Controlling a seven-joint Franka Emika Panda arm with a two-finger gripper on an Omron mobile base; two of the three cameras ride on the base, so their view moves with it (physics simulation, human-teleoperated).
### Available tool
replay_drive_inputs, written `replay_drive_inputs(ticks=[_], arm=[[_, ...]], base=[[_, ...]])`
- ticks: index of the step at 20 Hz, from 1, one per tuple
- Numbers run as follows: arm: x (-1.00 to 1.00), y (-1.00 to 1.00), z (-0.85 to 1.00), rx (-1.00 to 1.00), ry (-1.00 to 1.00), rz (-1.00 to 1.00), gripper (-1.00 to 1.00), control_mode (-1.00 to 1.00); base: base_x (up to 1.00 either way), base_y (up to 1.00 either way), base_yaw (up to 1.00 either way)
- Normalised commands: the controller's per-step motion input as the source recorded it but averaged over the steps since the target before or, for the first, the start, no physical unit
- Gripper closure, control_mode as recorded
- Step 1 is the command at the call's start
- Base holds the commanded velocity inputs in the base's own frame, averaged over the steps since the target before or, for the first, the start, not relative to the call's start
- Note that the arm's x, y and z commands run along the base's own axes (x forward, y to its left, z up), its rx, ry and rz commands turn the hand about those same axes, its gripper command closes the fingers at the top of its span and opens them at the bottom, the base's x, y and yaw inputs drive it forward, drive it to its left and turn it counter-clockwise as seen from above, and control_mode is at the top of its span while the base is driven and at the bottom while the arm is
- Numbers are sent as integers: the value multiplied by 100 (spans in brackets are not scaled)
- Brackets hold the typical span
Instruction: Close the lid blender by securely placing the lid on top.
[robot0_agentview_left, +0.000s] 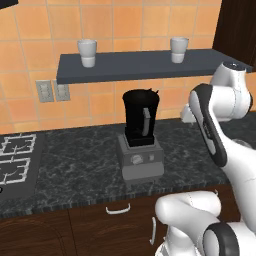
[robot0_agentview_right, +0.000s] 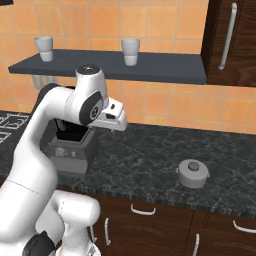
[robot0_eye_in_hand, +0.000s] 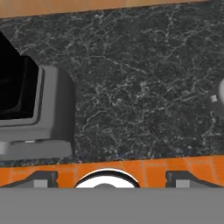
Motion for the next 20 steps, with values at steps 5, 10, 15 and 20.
replay_drive_inputs(ticks=[5,10,15,20], arm=[[-13,-92,-40,0,0,-21,-100,-100],[-1,-91,-40,0,0,-23,-100,-100],[0,-81,-38,0,0,-19,-100,-100],[5,-70,-30,0,0,-12,-100,-100]], base=[[0,0,0],[0,0,0],[0,0,0],[0,0,0]])
